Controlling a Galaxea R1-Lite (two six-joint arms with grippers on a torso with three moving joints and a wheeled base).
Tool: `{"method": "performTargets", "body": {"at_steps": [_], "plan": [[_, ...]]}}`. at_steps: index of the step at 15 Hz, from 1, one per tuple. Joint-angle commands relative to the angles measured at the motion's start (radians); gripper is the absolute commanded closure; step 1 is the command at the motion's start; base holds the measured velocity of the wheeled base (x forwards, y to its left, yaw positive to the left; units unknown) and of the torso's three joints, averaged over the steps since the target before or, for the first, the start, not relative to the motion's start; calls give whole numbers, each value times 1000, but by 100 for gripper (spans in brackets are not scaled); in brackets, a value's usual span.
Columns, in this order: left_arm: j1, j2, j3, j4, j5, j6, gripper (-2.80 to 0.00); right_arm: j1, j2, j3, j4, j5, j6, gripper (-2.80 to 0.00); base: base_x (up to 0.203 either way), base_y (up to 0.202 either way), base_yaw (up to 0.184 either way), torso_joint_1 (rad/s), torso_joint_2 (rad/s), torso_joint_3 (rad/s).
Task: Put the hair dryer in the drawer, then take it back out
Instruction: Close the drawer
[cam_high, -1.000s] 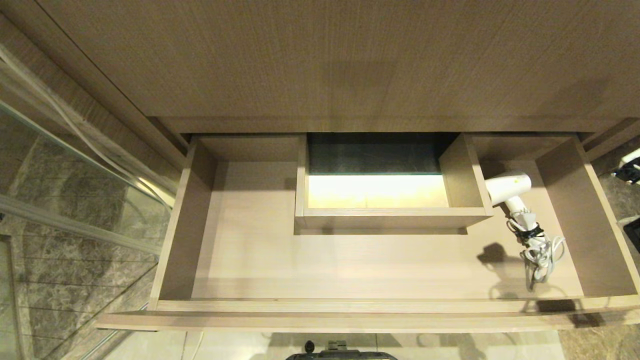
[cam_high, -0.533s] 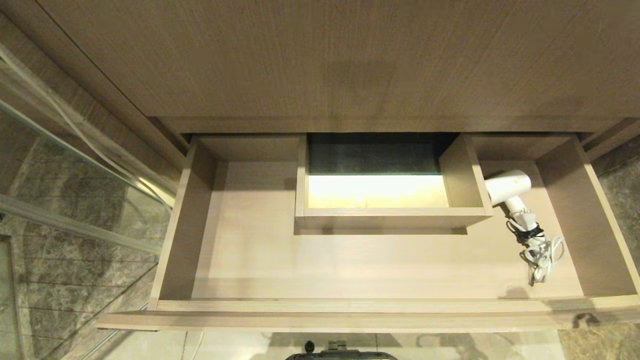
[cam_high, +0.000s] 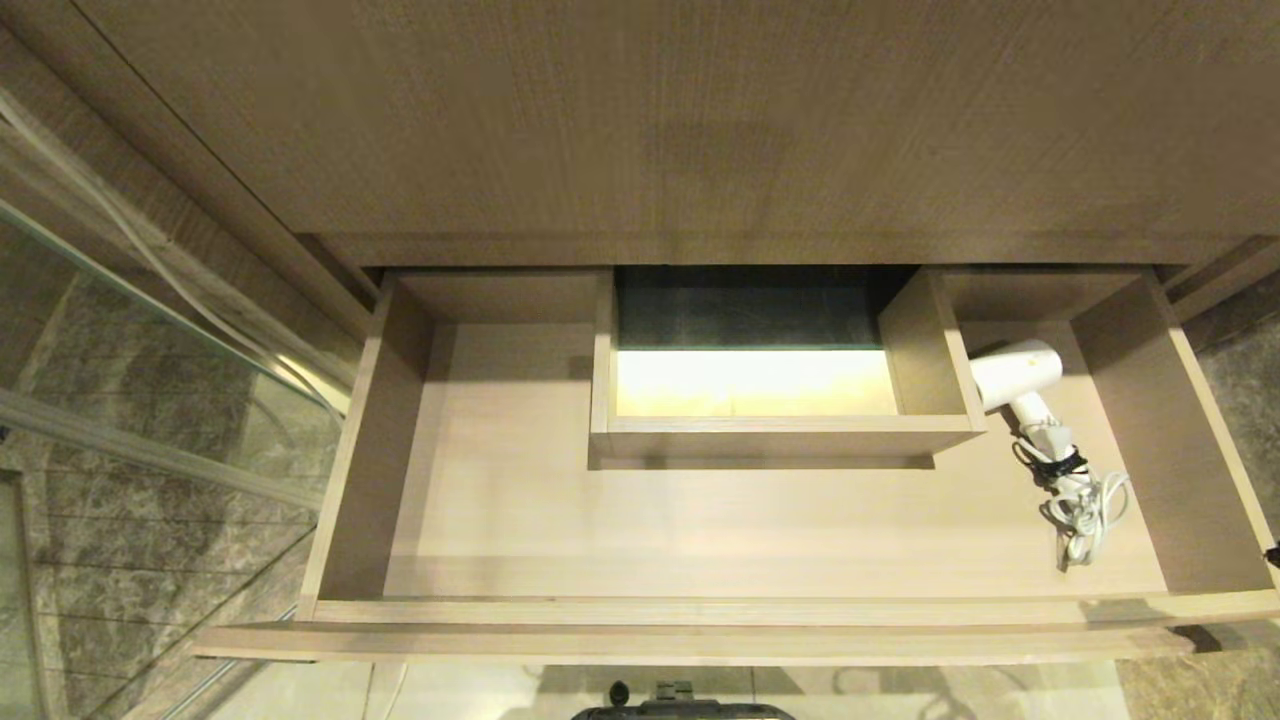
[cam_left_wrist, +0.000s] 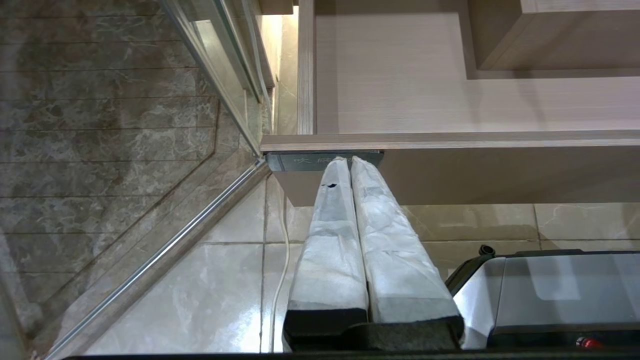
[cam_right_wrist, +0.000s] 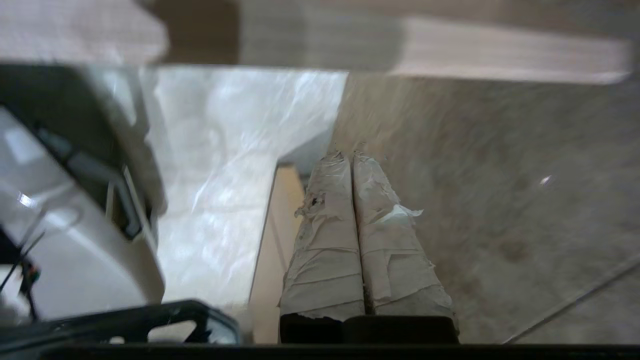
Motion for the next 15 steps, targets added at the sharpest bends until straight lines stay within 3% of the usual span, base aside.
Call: {"method": "performTargets", "body": {"at_steps": [1,15], "plan": [[-1,0,0,0,1,0,0,-1,65,12,-1,0,-2,0,0,0,0,0,0,0],[1,0,0,0,1,0,0,0,275,-36,-127,2,16,0,0,0,0,0,0,0]]}}
